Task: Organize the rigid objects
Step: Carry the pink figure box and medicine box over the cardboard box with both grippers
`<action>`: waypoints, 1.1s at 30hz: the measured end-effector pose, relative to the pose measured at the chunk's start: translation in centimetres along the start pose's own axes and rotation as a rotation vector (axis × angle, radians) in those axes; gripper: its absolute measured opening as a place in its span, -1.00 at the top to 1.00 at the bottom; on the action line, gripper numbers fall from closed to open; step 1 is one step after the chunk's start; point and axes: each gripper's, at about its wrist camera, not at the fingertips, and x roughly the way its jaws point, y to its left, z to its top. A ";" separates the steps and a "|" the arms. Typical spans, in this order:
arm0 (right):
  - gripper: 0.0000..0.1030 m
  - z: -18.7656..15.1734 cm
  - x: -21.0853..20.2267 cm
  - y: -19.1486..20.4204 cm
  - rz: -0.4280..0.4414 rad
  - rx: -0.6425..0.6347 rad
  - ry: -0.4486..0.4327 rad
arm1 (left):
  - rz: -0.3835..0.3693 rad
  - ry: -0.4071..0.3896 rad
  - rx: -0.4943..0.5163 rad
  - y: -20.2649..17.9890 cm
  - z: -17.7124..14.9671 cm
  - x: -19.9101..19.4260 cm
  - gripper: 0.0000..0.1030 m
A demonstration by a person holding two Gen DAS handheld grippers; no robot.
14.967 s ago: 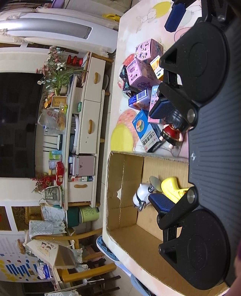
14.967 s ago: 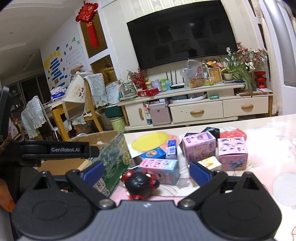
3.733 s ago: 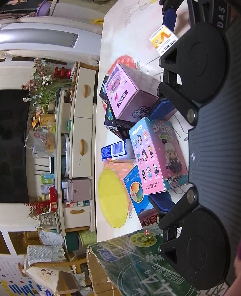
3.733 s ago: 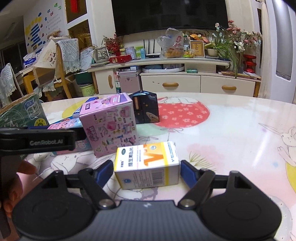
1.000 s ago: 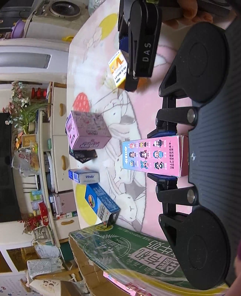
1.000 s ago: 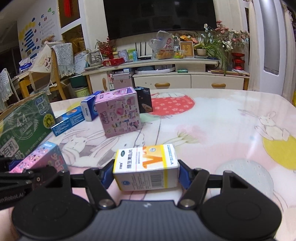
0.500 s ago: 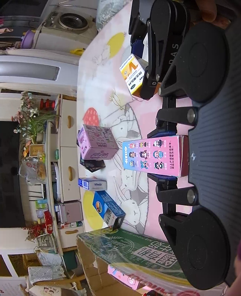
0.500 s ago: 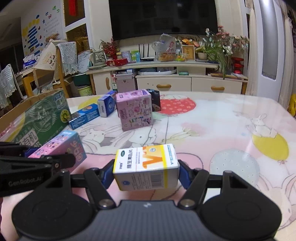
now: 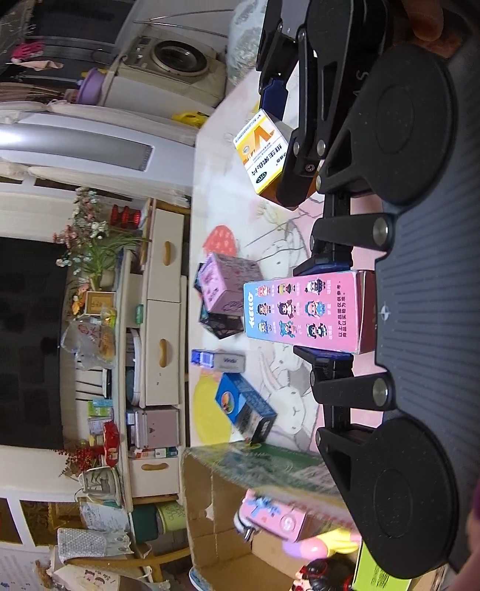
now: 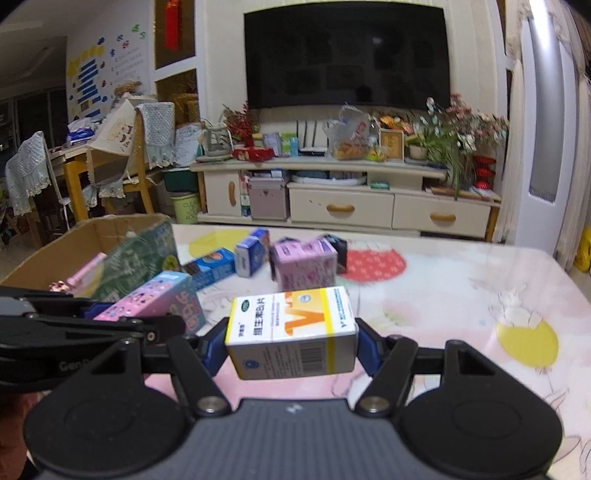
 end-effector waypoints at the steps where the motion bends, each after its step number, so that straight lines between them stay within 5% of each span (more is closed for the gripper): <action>1: -0.31 0.3 -0.2 0.3 0.003 -0.004 -0.006 | -0.002 -0.005 -0.006 0.1 0.1 -0.2 0.15; 16: -0.31 5.4 -0.4 6.5 0.090 -0.099 -0.113 | 0.030 -0.113 -0.107 5.4 2.9 -4.0 0.15; 24: -0.31 7.9 2.7 11.6 0.196 -0.177 -0.123 | 0.150 -0.135 -0.217 10.1 3.4 -4.7 0.17; 33: -0.31 9.2 7.8 17.5 0.316 -0.271 -0.069 | 0.293 -0.074 -0.345 14.3 3.1 -4.0 0.18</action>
